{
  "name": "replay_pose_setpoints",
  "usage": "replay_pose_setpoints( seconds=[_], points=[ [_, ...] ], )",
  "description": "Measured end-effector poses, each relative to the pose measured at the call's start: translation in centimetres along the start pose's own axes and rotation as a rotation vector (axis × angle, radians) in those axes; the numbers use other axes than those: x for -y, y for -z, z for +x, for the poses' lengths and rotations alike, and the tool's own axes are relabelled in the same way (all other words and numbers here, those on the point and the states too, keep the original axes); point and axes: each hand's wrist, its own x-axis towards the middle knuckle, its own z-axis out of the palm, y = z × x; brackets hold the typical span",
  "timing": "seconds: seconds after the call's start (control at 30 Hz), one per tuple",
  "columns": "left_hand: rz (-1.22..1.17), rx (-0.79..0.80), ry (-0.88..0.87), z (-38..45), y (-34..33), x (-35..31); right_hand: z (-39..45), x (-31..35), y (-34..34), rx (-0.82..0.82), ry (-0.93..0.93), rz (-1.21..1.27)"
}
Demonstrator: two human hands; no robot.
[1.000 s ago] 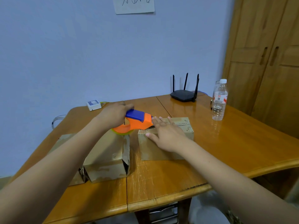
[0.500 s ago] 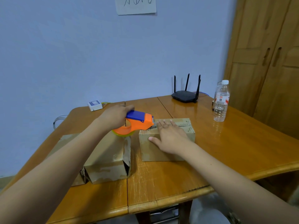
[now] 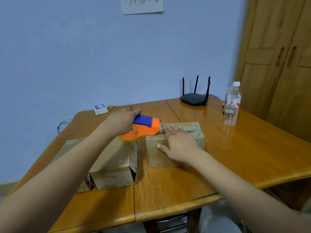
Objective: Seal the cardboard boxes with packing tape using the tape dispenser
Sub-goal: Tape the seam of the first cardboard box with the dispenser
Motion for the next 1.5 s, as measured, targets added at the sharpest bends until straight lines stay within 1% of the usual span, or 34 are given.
replay_pose_setpoints(
  seconds=[0.23,0.5,0.9,1.3,1.5],
  points=[
    [0.007,-0.001,0.006,0.4,-0.3,0.1,-0.3,0.0,0.6,0.017,0.0,0.016],
    [-0.016,0.026,-0.026,0.5,-0.3,0.6,-0.5,0.1,1.1,0.045,-0.016,0.036],
    [0.018,-0.064,-0.059,-0.1,-0.8,2.5,-1.2,0.2,2.1,0.076,-0.026,0.043],
    [-0.043,-0.088,-0.057,-1.2,-0.9,1.8,-2.6,-0.4,2.8,0.107,-0.016,0.046],
    [-0.057,-0.088,-0.059,-1.6,-0.7,0.8,-2.8,-1.4,1.9,0.106,-0.033,0.045]
  ],
)
